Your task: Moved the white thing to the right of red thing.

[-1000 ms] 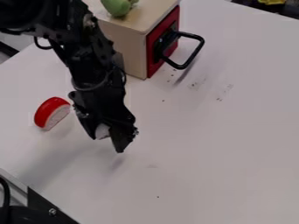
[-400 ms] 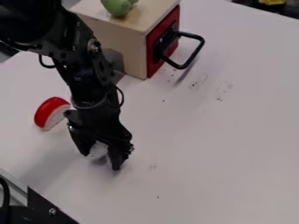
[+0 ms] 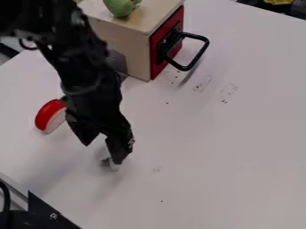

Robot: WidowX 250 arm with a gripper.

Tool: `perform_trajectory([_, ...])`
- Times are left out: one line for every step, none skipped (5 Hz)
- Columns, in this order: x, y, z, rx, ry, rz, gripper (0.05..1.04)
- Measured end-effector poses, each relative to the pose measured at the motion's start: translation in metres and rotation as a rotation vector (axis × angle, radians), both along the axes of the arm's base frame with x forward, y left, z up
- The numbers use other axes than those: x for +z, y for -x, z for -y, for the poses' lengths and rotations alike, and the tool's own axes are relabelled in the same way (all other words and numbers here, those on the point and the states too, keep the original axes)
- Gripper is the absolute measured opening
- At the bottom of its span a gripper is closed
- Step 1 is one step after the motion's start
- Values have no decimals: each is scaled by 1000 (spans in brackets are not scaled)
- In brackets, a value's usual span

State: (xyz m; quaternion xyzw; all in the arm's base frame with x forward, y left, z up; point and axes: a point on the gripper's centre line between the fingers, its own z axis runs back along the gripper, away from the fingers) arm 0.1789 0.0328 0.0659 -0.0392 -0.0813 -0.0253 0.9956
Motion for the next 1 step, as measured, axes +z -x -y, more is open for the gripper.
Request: perform_trajectory([31, 0, -10, 8, 19, 76, 999])
